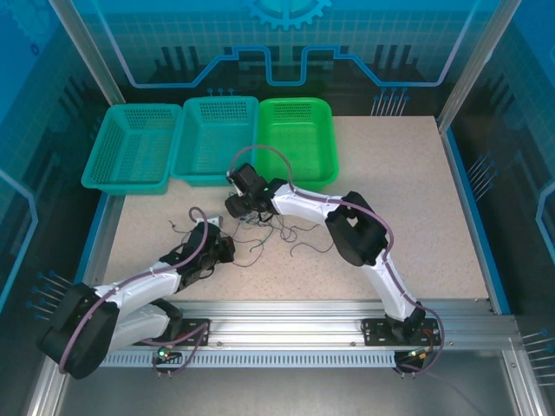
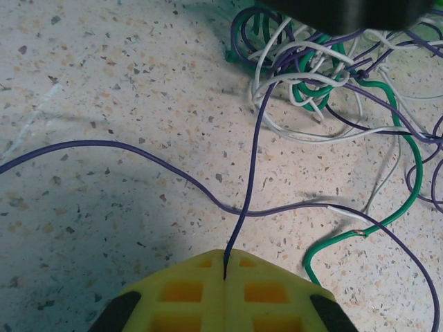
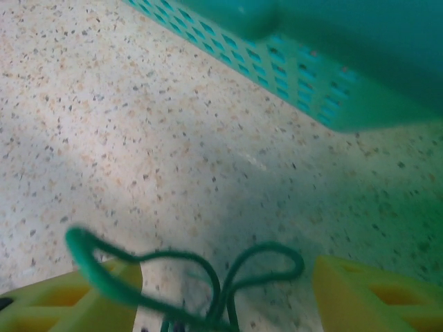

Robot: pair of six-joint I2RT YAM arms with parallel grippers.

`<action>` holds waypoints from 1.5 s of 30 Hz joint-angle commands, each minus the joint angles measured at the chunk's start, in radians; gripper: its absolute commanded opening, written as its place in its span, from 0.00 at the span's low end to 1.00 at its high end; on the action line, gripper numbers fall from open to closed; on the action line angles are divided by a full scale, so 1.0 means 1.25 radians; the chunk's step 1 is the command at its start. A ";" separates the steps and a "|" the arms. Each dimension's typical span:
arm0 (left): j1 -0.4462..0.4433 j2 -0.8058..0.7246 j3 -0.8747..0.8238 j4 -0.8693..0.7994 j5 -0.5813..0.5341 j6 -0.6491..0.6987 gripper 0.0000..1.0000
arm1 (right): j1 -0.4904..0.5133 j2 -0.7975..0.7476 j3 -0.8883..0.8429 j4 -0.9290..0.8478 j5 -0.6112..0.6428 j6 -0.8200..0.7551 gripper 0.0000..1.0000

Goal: Untangle the cables

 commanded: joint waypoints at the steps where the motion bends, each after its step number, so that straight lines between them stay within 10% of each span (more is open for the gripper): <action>1: -0.001 -0.025 -0.009 -0.027 -0.027 -0.001 0.00 | 0.004 0.068 0.076 -0.032 0.001 -0.007 0.54; 7: 0.000 -0.087 -0.005 -0.070 -0.068 -0.012 0.00 | 0.003 -0.017 0.022 -0.029 0.008 0.013 0.00; 18: 0.089 -0.229 0.031 -0.153 -0.075 0.021 0.00 | -0.136 -0.590 -0.565 0.149 0.178 0.150 0.00; 33: 0.135 -0.194 0.040 -0.147 -0.053 0.029 0.00 | -0.890 -0.952 -0.817 0.035 0.072 0.324 0.00; 39: 0.148 -0.168 0.056 -0.083 0.038 0.054 0.00 | -0.824 -0.851 -0.823 0.084 -0.125 0.294 0.00; 45: 0.148 -0.178 0.181 -0.139 0.073 0.084 0.00 | -0.650 -0.785 -0.833 0.083 -0.058 0.314 0.00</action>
